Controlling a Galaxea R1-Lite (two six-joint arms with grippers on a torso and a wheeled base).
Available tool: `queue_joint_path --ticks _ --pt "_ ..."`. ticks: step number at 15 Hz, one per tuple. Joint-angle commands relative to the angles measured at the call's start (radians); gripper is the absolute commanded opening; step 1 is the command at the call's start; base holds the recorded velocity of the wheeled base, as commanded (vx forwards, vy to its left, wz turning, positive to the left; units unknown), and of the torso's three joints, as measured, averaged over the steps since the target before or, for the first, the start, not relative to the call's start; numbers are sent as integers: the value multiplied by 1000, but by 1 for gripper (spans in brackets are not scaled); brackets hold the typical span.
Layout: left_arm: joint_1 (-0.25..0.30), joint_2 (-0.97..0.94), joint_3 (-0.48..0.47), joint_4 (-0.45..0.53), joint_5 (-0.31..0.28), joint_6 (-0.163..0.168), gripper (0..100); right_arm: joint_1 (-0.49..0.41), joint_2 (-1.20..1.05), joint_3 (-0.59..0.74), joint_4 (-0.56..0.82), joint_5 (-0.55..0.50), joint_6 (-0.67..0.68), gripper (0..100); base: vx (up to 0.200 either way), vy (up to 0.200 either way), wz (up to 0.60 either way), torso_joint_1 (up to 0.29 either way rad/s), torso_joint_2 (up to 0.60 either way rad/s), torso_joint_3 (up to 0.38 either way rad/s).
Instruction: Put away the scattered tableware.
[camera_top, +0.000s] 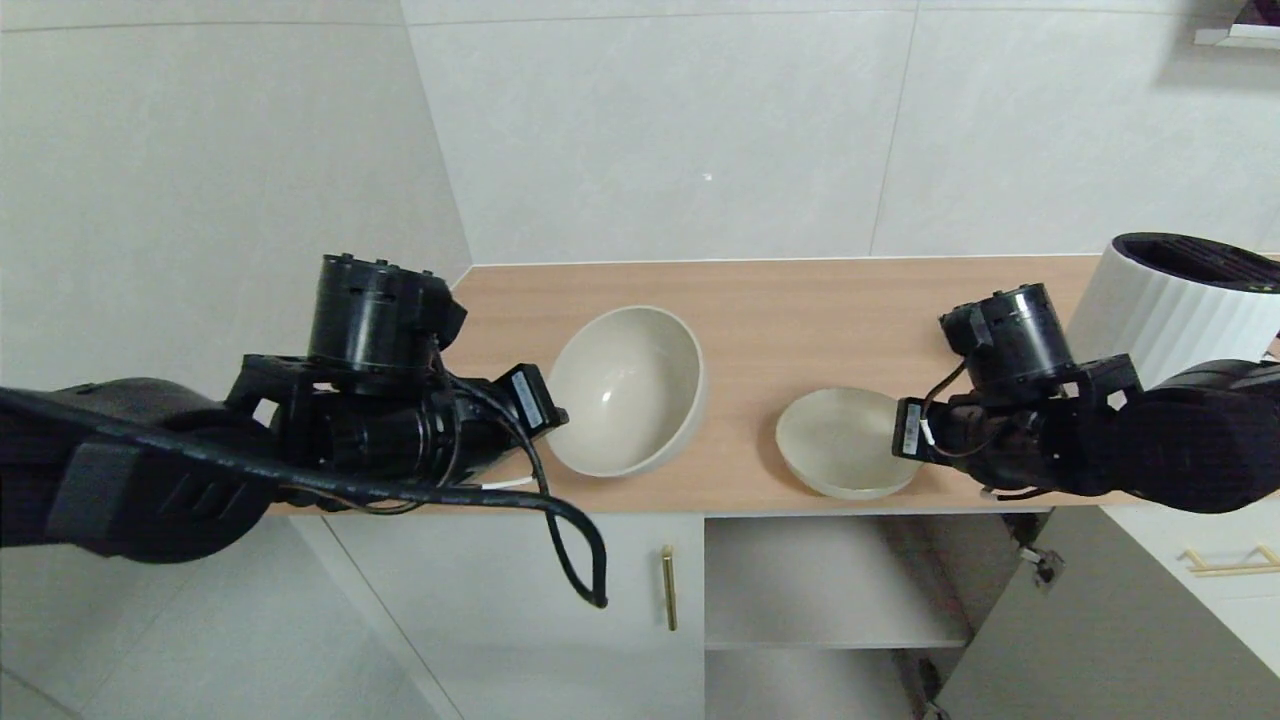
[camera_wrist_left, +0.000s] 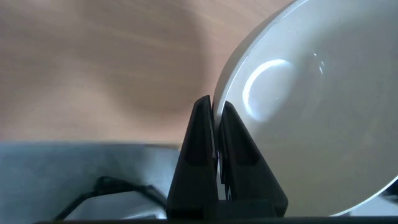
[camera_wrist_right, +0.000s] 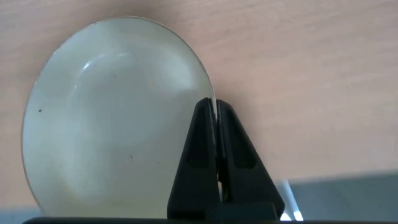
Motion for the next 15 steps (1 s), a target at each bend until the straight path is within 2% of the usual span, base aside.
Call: queue_joint_path --ticks 1,3,5,7,8,9,11,14,15 --pt "16 -114 83 12 -2 84 0 4 -131 30 101 70 -1 0 0 0 0 0 0 0" --pt "17 -159 109 54 -2 160 0 28 -217 22 236 163 -3 0 0 0 0 0 0 0" --pt "17 -177 120 98 -2 183 0 53 -317 22 345 261 -4 0 0 0 0 0 0 0" --pt "17 -168 121 103 -2 183 0 54 -378 39 384 323 -10 0 0 0 0 0 0 0" --pt "17 -165 121 103 -2 183 0 54 -387 51 381 326 -24 0 0 0 0 0 0 0" --pt "16 -165 123 104 -2 183 0 54 -401 85 376 324 -99 0 0 0 0 0 0 0" --pt "16 -165 123 104 -2 183 0 54 -401 106 356 324 -121 0 0 0 0 0 0 0" --pt "16 -164 123 104 -2 183 0 54 -397 120 338 321 -122 0 -200 0 0 7 1 1" --pt "16 -164 123 103 -2 184 0 54 -394 123 330 321 -124 0 0 0 0 0 0 0"
